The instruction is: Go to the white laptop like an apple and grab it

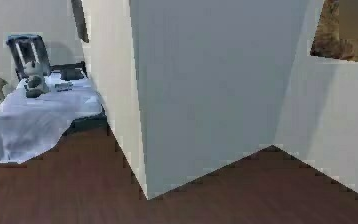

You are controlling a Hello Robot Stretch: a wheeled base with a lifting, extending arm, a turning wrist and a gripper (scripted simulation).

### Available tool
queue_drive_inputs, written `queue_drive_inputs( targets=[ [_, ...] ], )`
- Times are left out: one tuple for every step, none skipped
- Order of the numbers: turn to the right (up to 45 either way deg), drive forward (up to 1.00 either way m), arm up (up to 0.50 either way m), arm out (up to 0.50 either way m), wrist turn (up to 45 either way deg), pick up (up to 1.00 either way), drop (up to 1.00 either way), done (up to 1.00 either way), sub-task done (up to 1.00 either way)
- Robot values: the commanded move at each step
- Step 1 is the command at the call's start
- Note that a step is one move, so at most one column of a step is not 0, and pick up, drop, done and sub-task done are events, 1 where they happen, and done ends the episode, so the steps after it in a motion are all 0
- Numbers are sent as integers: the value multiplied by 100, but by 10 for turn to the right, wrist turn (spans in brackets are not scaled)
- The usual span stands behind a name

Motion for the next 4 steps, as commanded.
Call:
queue_drive_inputs(
  targets=[
    [-450,0,0,0,0,0,0,0,0],
    [-450,0,0,0,0,0,0,0,0],
    [-120,0,0,0,0,0,0,0,0],
    [0,100,0,0,0,0,0,0,0]
  ],
)
